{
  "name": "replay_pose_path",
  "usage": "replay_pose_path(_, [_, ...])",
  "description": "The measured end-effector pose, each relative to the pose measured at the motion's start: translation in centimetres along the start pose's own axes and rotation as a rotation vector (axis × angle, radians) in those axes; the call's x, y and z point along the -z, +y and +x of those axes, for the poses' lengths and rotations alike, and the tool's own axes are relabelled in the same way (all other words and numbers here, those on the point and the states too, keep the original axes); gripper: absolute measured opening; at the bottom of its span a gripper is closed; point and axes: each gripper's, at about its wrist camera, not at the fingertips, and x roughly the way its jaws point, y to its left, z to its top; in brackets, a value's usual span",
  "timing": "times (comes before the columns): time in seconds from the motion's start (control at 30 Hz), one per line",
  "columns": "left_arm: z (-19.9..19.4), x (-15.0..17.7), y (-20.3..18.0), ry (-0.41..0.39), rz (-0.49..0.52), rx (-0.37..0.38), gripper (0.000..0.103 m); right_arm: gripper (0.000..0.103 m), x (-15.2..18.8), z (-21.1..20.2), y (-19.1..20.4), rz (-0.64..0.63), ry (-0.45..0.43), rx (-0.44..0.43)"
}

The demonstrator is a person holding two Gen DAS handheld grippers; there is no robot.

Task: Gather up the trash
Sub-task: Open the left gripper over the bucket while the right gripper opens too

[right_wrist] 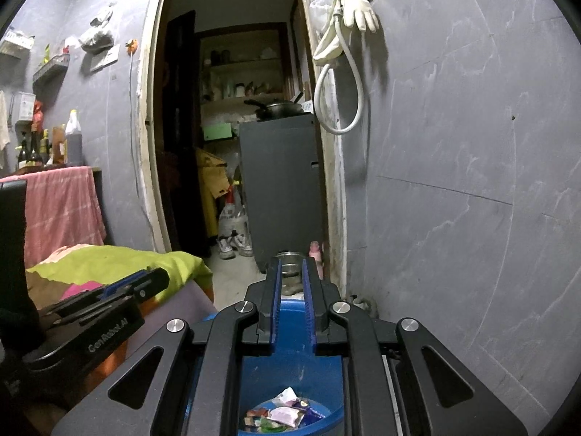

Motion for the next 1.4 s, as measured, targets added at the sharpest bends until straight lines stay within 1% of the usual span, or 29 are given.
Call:
replay_pose_path(0.17, [0.3, 0.2, -0.1, 0.018, 0.0, 0.004, 0.017, 0.01, 0.0, 0.0, 0.0, 0.0, -0.001, 0.002])
replay_pose_path(0.23, [0.4, 0.2, -0.2, 0.019, 0.0, 0.005, 0.02, 0.01, -0.1, 0.0, 0.0, 0.001, -0.005, 0.005])
replay_pose_path(0.3, [0.3, 0.2, -0.2, 0.017, -0.003, 0.005, 0.029, 0.01, -0.2, -0.1, 0.0, 0.002, -0.009, 0.01])
replay_pose_path(0.43, [0.3, 0.2, 0.0, 0.017, -0.008, 0.004, 0.031, 0.011, -0.2, -0.4, -0.2, 0.008, -0.017, 0.021])
replay_pose_path(0.5, [0.2, 0.2, 0.1, 0.018, -0.013, 0.001, 0.041, 0.011, -0.2, -0.6, -0.4, 0.01, -0.019, 0.026])
replay_pose_path(0.63, [0.1, 0.0, 0.3, 0.018, -0.021, -0.003, 0.042, 0.014, -0.2, -0.8, -0.4, 0.017, -0.023, 0.033])
replay_pose_path(0.67, [0.1, 0.0, 0.2, 0.019, -0.02, -0.004, 0.044, 0.017, -0.2, -0.9, -0.5, 0.019, -0.024, 0.035])
replay_pose_path(0.7, [0.0, 0.0, 0.3, 0.019, -0.021, -0.005, 0.05, 0.022, -0.2, -0.9, -0.5, 0.021, -0.026, 0.036])
replay_pose_path(0.77, [0.0, -0.1, 0.4, 0.015, -0.03, -0.005, 0.055, 0.028, -0.2, -1.1, -0.6, 0.026, -0.031, 0.033])
replay_pose_path(0.9, [-0.1, -0.4, 0.6, 0.018, -0.034, -0.013, 0.056, 0.028, -0.3, -1.2, -0.5, 0.018, -0.034, 0.037])
replay_pose_path(0.93, [-0.1, -0.5, 0.6, 0.019, -0.035, -0.016, 0.058, 0.028, -0.3, -1.2, -0.6, 0.02, -0.035, 0.037])
replay_pose_path(0.97, [-0.1, -0.6, 0.7, 0.017, -0.038, -0.021, 0.064, 0.029, -0.3, -1.2, -0.6, 0.02, -0.034, 0.037])
replay_pose_path(1.03, [-0.4, -0.8, 1.0, 0.006, -0.052, -0.028, 0.07, 0.033, -0.4, -1.3, -0.8, 0.022, -0.039, 0.04])
replay_pose_path(1.1, [-0.7, -1.2, 1.2, -0.001, -0.058, -0.03, 0.072, 0.043, -0.6, -1.5, -0.9, 0.026, -0.047, 0.042])
replay_pose_path(1.17, [-1.0, -1.4, 1.1, -0.002, -0.053, -0.033, 0.075, 0.045, -0.7, -1.7, -1.1, 0.031, -0.055, 0.044])
replay_pose_path(1.2, [-1.1, -1.5, 1.1, -0.003, -0.052, -0.032, 0.079, 0.047, -0.8, -1.7, -1.1, 0.031, -0.056, 0.045])
replay_pose_path(1.27, [-1.5, -2.0, 1.3, -0.014, -0.05, -0.037, 0.082, 0.053, -0.9, -1.8, -1.2, 0.033, -0.062, 0.046])
replay_pose_path(1.3, [-1.8, -2.2, 1.3, -0.02, -0.048, -0.039, 0.088, 0.055, -0.9, -1.9, -1.3, 0.037, -0.066, 0.045])
replay_pose_path(1.33, [-2.0, -2.2, 1.4, -0.023, -0.049, -0.038, 0.091, 0.056, -1.0, -2.0, -1.3, 0.04, -0.068, 0.045])
replay_pose_path(1.37, [-2.2, -2.4, 1.5, -0.029, -0.051, -0.042, 0.095, 0.06, -1.0, -2.1, -1.4, 0.041, -0.07, 0.046])
replay_pose_path(1.4, [-2.6, -2.6, 1.7, -0.042, -0.052, -0.053, 0.096, 0.069, -1.1, -2.2, -1.4, 0.045, -0.076, 0.047])
